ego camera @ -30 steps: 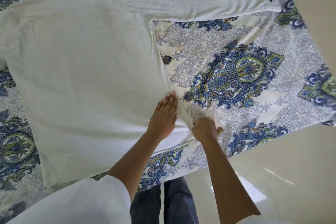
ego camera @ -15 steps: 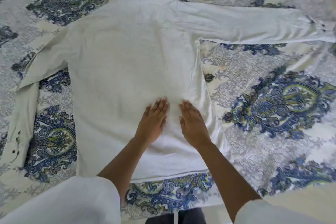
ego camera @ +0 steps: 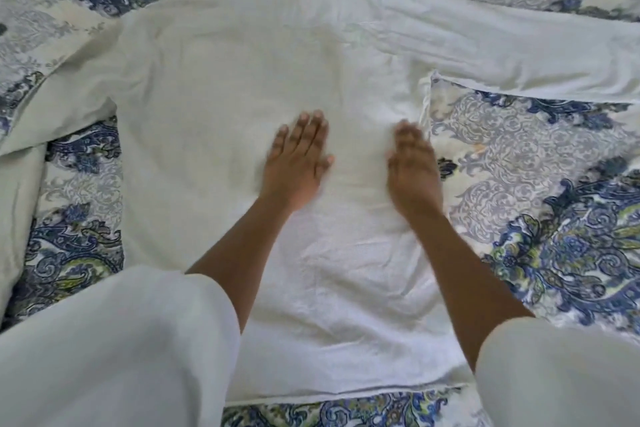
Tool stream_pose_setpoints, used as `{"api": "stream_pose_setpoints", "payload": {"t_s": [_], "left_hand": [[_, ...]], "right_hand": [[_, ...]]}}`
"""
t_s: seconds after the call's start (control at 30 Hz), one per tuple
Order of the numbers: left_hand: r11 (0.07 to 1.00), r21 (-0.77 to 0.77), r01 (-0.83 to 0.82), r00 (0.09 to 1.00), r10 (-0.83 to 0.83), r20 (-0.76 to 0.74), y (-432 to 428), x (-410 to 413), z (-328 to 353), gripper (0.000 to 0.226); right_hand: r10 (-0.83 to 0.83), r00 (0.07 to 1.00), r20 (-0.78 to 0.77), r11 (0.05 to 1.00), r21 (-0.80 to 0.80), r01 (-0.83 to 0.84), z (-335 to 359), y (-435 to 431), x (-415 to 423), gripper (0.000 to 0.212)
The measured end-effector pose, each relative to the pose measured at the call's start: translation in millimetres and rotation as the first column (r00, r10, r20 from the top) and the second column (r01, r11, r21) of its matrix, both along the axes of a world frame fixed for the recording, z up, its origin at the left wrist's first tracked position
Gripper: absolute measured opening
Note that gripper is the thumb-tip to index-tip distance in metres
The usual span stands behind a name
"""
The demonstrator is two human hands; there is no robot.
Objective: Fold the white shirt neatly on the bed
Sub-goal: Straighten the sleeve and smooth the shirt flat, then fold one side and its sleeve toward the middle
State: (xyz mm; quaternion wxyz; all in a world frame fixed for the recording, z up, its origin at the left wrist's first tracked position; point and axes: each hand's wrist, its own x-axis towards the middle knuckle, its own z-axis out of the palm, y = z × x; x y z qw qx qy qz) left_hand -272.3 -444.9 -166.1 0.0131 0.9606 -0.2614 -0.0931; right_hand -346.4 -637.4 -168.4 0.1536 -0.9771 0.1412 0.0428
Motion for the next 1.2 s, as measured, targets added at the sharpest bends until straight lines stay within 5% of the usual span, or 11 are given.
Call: {"api": "stream_pose_setpoints", "payload": {"t_s": [0.13,0.3,0.43,0.53,0.6,0.67,0.77,0.9,0.97,1.07,1.2], "left_hand": [[0.975,-0.031,-0.221,0.975,0.221,-0.001,34.1,-19.2,3.6,0.063],[0.985,-0.080,0.155,0.985,-0.161,-0.068,45.8,-123.1,4.7,0.058],[0.998,0.008,-0.065,0.996,0.065,-0.057,102.2,-145.9,14.5,0.057],[0.964,-0.144,-0.223,0.975,0.219,-0.044,141.5,-172.3,37.2,0.057],[0.801,-0.296,-0.520,0.850,0.519,-0.090,167.9,-193.7,50.4,0.061],[0.455,-0.358,-0.815,0.553,0.795,-0.249,192.2,-209.0,53.3,0.065],[0.076,-0.356,-0.931,0.262,0.820,-0.510,217.4,-228.7,52.0,0.051],[-0.206,-0.325,-0.923,0.165,0.550,-0.819,231.1,-251.0,59.6,0.023],[-0.424,-0.255,-0.869,0.120,0.320,-0.940,232.9,-258.7,65.5,0.013],[-0.649,-0.080,-0.757,0.097,0.009,-0.995,235.7,-273.9,60.3,0.005],[-0.650,0.011,-0.760,0.136,-0.175,-0.975,218.9,-297.3,42.1,0.055]], "right_hand": [[-0.282,0.959,0.044,0.959,-0.022,0.283,8.1,-0.1,-24.9,0.058],[0.190,0.981,0.050,0.972,-0.147,-0.181,-3.6,81.1,-121.9,0.054],[-0.234,0.972,-0.014,0.972,-0.009,0.234,14.0,45.6,-173.6,0.051],[-0.456,0.890,0.026,0.884,0.132,0.449,34.1,46.4,-193.4,0.048],[-0.640,0.767,-0.041,0.738,0.246,0.629,47.3,44.1,-205.6,0.049],[-0.717,0.670,-0.192,0.585,0.355,0.729,57.1,33.7,-217.4,0.046],[-0.668,0.643,-0.376,0.323,0.631,0.705,64.9,22.1,-238.5,0.027],[-0.519,0.593,-0.615,-0.320,0.784,0.532,61.1,14.1,-271.7,0.019],[-0.480,0.597,-0.643,-0.546,0.752,0.370,53.9,19.1,-284.6,0.018],[-0.362,0.693,-0.624,-0.683,0.683,0.259,40.8,40.6,-294.6,0.049],[-0.305,0.693,-0.653,-0.663,0.668,0.338,25.2,78.4,-293.9,0.077]]}}
